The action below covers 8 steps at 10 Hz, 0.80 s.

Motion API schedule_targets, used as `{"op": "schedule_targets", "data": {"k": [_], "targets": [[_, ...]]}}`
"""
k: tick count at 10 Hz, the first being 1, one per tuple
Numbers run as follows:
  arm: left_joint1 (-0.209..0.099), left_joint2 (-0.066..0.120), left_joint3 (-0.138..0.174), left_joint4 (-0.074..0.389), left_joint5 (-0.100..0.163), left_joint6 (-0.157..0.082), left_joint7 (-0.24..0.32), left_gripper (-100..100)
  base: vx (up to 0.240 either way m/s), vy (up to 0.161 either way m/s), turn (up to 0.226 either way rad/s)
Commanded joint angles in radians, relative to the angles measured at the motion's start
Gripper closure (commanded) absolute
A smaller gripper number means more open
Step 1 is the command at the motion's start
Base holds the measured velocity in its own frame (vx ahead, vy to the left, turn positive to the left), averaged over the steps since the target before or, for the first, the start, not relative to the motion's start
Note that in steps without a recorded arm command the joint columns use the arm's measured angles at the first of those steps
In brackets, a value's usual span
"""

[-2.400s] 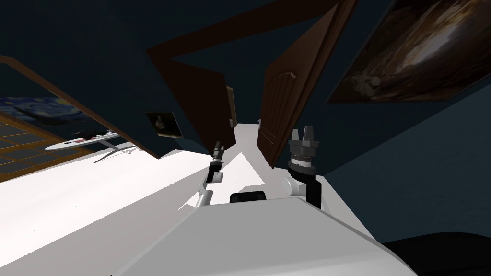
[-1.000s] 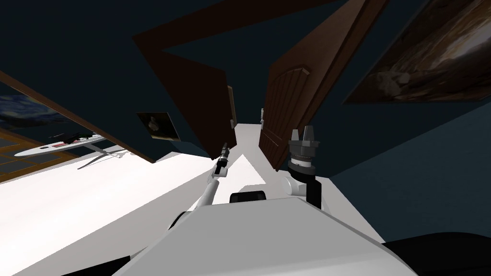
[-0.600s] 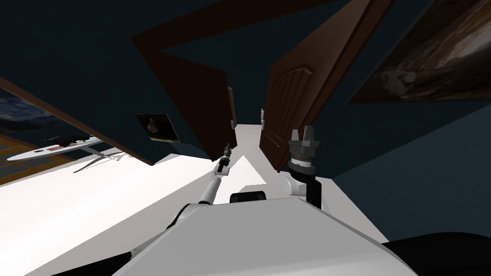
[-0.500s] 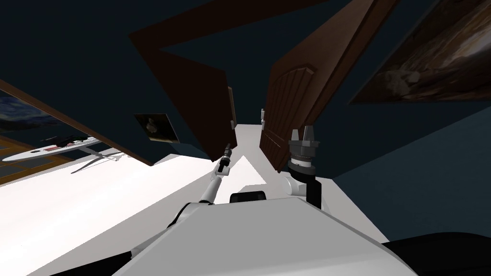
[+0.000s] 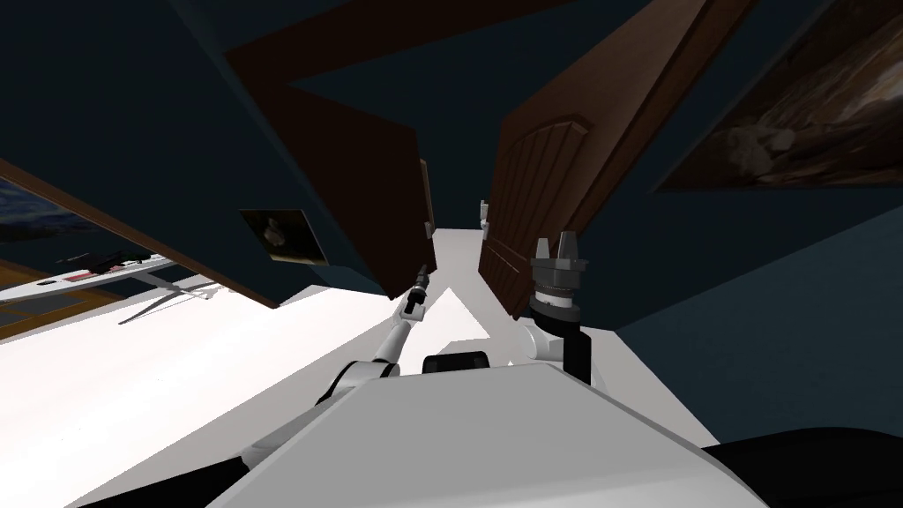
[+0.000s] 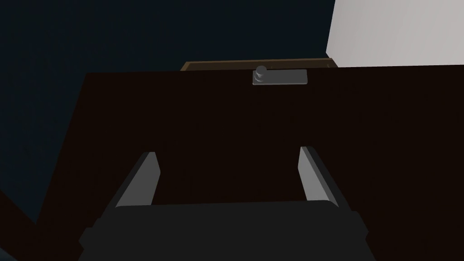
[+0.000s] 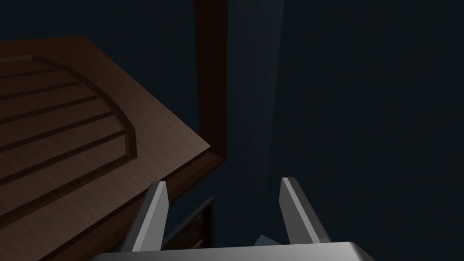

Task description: Push the door open

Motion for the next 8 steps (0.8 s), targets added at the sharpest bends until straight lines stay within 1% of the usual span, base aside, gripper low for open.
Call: {"op": "schedule_targets", "data": {"k": [1, 2, 3, 4, 6, 8], "targets": [[-0.018, -0.002, -0.002, 0.034, -0.006, 0.002, 0.005, -100, 0.082, 0.069, -0.016], [-0.045, -0.008, -0.002, 0.078, -0.012, 0.002, 0.008, -100, 0.109, 0.075, -0.028], [-0.058, -0.011, -0.002, 0.100, -0.014, 0.003, 0.009, -100, 0.099, 0.083, -0.021], [-0.058, -0.011, -0.002, 0.100, -0.014, 0.003, 0.009, -100, 0.055, 0.058, -0.005], [-0.078, -0.017, -0.002, 0.133, -0.019, 0.003, 0.011, -100, 0.036, 0.035, -0.008], [-0.111, -0.027, -0.002, 0.189, -0.026, 0.003, 0.015, -100, 0.070, 0.050, -0.020]]}}
